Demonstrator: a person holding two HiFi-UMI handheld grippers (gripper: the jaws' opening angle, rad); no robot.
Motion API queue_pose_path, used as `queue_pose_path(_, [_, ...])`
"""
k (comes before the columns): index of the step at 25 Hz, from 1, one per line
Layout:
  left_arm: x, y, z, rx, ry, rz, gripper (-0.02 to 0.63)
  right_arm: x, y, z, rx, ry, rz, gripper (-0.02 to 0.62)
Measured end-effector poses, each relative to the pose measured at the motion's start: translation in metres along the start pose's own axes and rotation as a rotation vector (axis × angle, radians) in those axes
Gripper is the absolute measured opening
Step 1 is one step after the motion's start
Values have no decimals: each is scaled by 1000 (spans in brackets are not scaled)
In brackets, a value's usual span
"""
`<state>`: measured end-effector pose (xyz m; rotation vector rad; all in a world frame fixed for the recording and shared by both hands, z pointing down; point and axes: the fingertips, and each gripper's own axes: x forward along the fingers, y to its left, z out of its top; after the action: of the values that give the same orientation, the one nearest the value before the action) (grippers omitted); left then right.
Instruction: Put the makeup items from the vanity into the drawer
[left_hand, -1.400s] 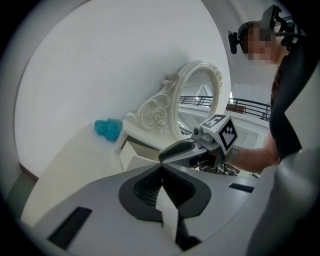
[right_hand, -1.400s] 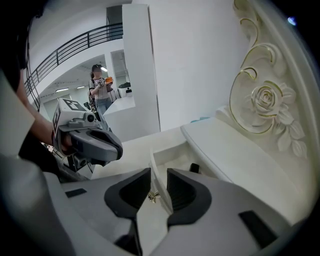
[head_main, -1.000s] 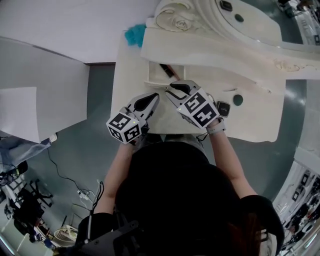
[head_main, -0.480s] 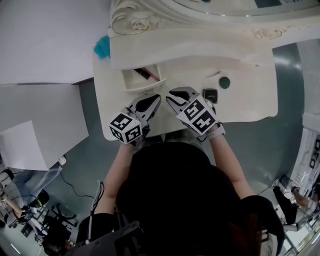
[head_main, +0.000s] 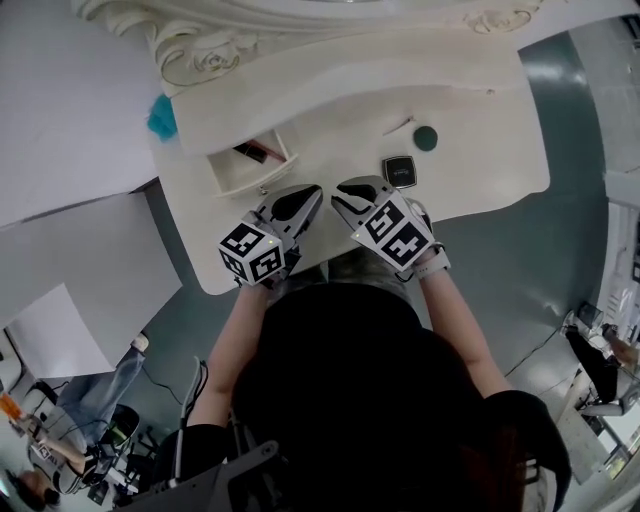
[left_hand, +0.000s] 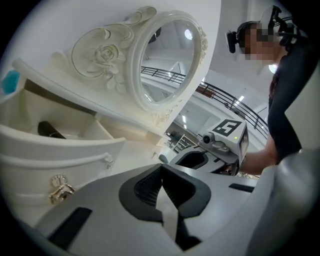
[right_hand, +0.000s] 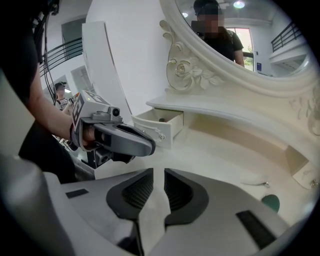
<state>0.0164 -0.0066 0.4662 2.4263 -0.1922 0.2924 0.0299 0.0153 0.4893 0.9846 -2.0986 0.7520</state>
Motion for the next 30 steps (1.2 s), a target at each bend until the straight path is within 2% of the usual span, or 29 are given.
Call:
queue_pose_path(7, [17, -6, -8, -11, 47, -48, 14, -9, -4, -33, 66, 43, -36, 80])
queue_pose_path(9, [20, -6, -10, -11, 60, -58, 14, -14, -13, -42, 106, 37, -91, 80])
queue_pose_path(12, [25, -7, -11, -10, 71, -70, 14, -28, -42, -53, 209, -7, -237, 81])
queue_pose_path(13, [27, -7, -11, -9, 74, -75, 14, -33, -52, -56, 248, -20, -282, 98])
queue_pose_path(16, [32, -10, -11, -6, 86, -89, 14, -46, -78, -68, 332, -31, -390, 214])
queue_pose_path(20, [38, -13, -12, -3, 96, -102, 14, -54, -102, -80, 377, -41, -510, 272])
queue_pose_path(24, [38, -14, -12, -4, 100, -96, 14, -50, -110, -88, 450, -52, -545, 331])
queue_pose_path(30, [34, -11, -8, -2, 86, -79, 14, -38, -114, -92, 473, -38, -536, 337])
